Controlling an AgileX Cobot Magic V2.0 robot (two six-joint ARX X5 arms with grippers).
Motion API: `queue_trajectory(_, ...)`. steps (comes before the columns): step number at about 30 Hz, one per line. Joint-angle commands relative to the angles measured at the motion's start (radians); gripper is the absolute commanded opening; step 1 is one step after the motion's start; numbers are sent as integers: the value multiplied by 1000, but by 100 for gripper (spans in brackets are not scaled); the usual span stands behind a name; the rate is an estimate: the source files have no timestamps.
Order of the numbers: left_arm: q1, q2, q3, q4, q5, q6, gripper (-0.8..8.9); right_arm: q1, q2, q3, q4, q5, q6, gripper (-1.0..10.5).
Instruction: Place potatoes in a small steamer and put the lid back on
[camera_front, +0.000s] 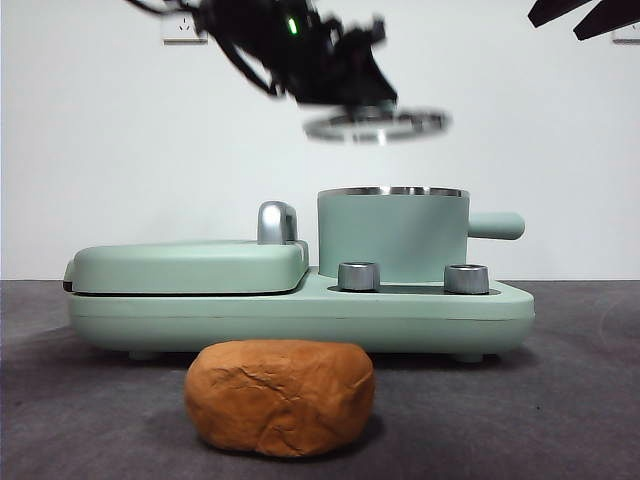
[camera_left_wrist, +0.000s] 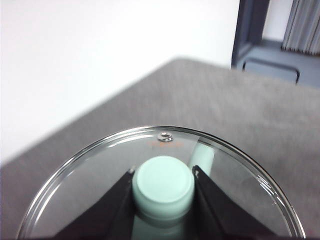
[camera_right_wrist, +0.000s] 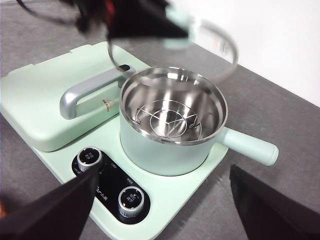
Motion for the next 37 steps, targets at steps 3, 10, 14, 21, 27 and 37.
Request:
queue_trajectory(3,2,-106,36,-70,3,5,15,5,6,15,8,2,17,419)
queue_trajectory(10,25,-270,36,-188,3,-4,15,5,6,15,8,-6,18,419)
queue_trajectory(14,35,-348,34,-254,3,-5,16,8,6,15,8,-6,18,419)
queue_trajectory(21,37,-468,-17,-348,2,0,18,86,5,15,-19,-9,18,420)
queue_trajectory(27,55,-625,-175,-347,-47,-23,17,201,6,15,-45,-5,16,420)
queue_trajectory(37,101,-943,-465,-420,-127,-101,16,382,40,15,-151,4,8,420)
